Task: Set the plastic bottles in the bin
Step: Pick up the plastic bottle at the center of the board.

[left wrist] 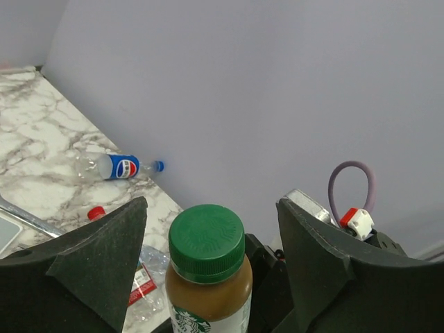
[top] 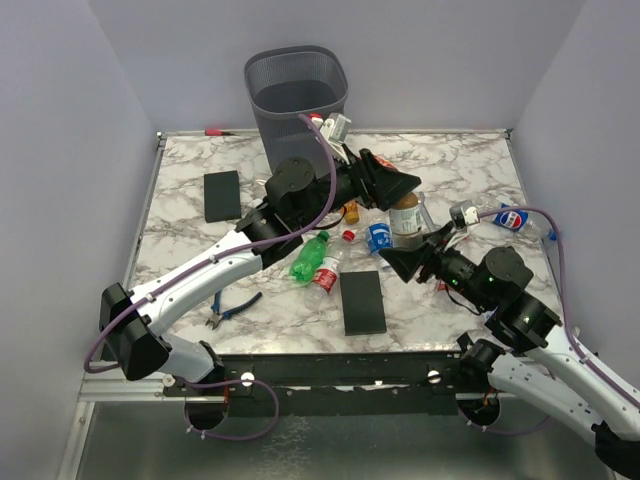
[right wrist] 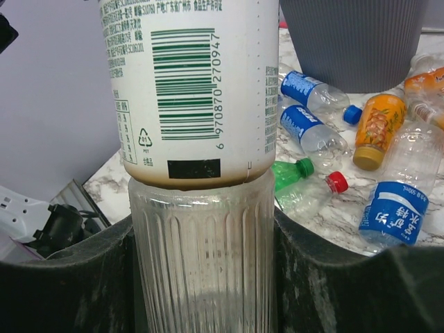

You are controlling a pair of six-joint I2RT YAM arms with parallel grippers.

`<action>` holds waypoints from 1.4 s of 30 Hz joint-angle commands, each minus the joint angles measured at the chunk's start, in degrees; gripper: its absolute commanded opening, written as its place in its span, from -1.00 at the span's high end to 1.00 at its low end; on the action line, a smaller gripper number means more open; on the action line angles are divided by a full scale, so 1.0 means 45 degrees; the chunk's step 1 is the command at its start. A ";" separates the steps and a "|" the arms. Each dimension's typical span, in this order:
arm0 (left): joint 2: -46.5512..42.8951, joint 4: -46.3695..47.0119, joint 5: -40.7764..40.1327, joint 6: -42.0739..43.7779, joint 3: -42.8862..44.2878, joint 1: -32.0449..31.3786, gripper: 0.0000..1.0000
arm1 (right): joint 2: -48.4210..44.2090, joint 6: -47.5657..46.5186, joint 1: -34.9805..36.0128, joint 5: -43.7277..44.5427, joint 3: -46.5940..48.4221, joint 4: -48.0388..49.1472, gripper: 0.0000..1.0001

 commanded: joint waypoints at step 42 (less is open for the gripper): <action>-0.0747 -0.1593 -0.1600 0.3415 0.2497 0.1269 1.00 | -0.1026 0.1509 -0.0007 -0.0487 0.3809 -0.4705 -1.00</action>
